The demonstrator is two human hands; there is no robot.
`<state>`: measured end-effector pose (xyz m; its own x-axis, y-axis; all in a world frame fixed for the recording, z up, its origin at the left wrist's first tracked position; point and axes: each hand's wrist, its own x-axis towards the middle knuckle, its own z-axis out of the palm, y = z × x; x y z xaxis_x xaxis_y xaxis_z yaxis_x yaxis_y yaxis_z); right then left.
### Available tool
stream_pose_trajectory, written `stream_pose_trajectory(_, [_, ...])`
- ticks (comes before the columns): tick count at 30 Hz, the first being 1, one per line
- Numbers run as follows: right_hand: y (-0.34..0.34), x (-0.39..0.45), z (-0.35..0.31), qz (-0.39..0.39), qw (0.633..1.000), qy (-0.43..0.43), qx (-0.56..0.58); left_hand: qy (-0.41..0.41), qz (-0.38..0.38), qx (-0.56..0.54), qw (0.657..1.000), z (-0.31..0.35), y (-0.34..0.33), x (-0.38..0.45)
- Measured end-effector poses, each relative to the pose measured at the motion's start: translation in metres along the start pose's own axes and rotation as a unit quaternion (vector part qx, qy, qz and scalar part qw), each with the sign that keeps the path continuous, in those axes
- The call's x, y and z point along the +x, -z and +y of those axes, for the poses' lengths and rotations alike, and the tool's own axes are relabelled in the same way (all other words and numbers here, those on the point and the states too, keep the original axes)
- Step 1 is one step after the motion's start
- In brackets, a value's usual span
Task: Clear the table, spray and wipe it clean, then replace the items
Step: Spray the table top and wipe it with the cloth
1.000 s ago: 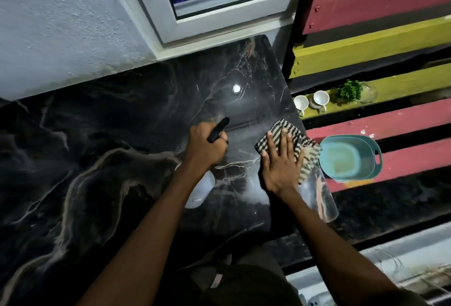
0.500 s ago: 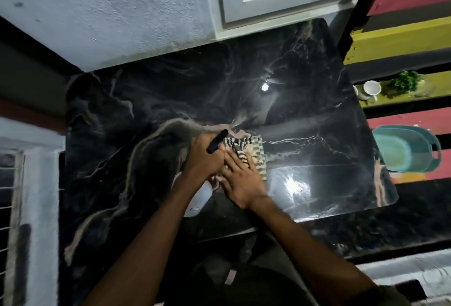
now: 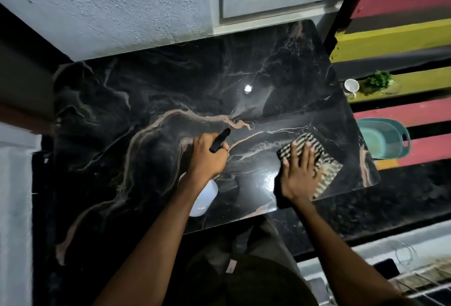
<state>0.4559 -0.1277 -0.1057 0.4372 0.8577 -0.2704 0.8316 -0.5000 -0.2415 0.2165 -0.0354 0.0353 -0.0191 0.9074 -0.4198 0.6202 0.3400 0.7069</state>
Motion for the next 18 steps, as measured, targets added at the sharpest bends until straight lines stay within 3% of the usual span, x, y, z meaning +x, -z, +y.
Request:
stream_pose_trajectory(3, [-0.020, -0.043, -0.027, -0.020, 0.998, 0.050, -0.010, 0.002, -0.009, -0.008, 1.000, -0.004, 0.000, -0.005])
stream_pose_trajectory(8, [-0.050, -0.104, -0.052, -0.038, 0.977, 0.204, -0.048, 0.009, -0.016, -0.023, 1.000, -0.008, -0.013, -0.011])
stream_pose_trajectory(13, [-0.044, -0.101, -0.020, -0.034, 0.942, 0.327, -0.072, 0.021, -0.025, -0.024, 0.999, 0.001, -0.038, -0.023])
stream_pose_trajectory(18, [-0.022, -0.085, 0.046, -0.031, 0.950, 0.302, -0.072, 0.027, -0.025, -0.028, 0.999, 0.013, -0.060, -0.037])
